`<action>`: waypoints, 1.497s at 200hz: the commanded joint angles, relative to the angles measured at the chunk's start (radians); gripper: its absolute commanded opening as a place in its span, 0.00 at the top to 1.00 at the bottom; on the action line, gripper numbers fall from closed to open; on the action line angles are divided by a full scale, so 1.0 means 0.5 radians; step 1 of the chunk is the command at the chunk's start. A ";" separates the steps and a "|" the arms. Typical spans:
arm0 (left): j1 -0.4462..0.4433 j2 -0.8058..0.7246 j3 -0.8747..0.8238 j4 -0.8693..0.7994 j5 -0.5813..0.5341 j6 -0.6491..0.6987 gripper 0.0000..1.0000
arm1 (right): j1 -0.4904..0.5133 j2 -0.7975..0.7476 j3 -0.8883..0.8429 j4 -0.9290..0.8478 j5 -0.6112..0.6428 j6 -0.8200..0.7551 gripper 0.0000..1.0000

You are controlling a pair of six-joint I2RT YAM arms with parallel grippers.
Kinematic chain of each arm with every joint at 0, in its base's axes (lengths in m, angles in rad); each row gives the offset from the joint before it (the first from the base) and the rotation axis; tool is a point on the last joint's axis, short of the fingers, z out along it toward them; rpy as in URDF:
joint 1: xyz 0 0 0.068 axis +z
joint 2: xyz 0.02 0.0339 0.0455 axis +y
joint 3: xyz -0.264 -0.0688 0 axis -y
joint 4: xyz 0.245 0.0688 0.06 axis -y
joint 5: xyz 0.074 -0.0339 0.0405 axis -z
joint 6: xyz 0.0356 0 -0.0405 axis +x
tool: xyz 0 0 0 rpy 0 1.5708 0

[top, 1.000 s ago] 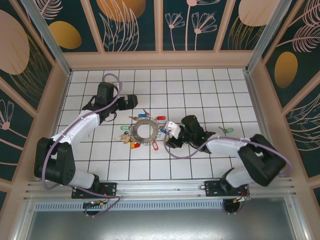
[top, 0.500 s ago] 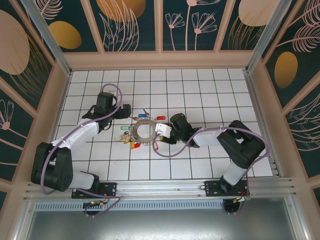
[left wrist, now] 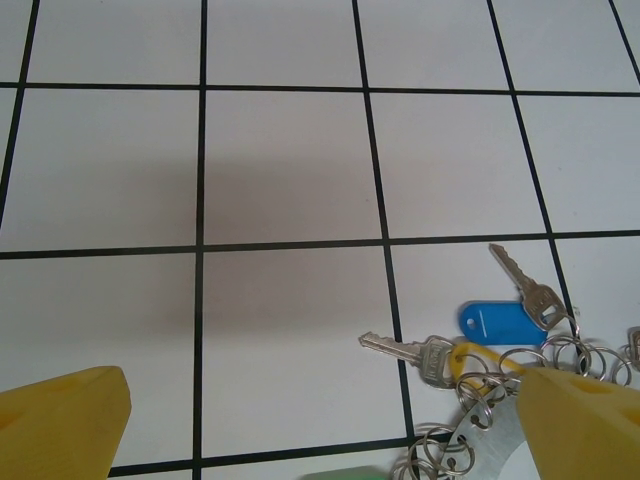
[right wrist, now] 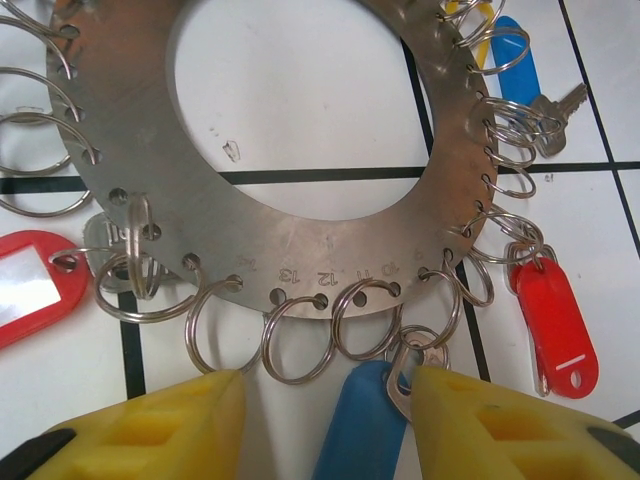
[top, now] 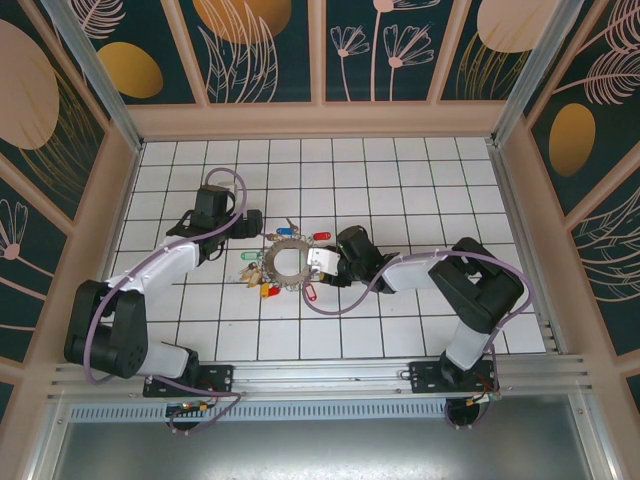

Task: Put the keys on the keyring

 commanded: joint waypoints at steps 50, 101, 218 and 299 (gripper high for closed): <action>-0.003 0.057 0.064 0.002 0.005 0.038 0.01 | 0.056 0.068 0.032 0.128 -0.017 -0.018 0.51; -0.003 0.056 0.062 -0.001 0.015 0.038 0.01 | 0.052 0.054 0.035 0.152 0.064 -0.001 0.65; -0.005 0.086 0.065 -0.005 0.026 0.038 0.01 | 0.075 -0.062 -0.132 0.363 0.042 -0.042 0.72; -0.003 0.095 0.067 -0.008 0.028 0.042 0.01 | 0.087 -0.020 -0.122 0.152 -0.035 -0.212 0.66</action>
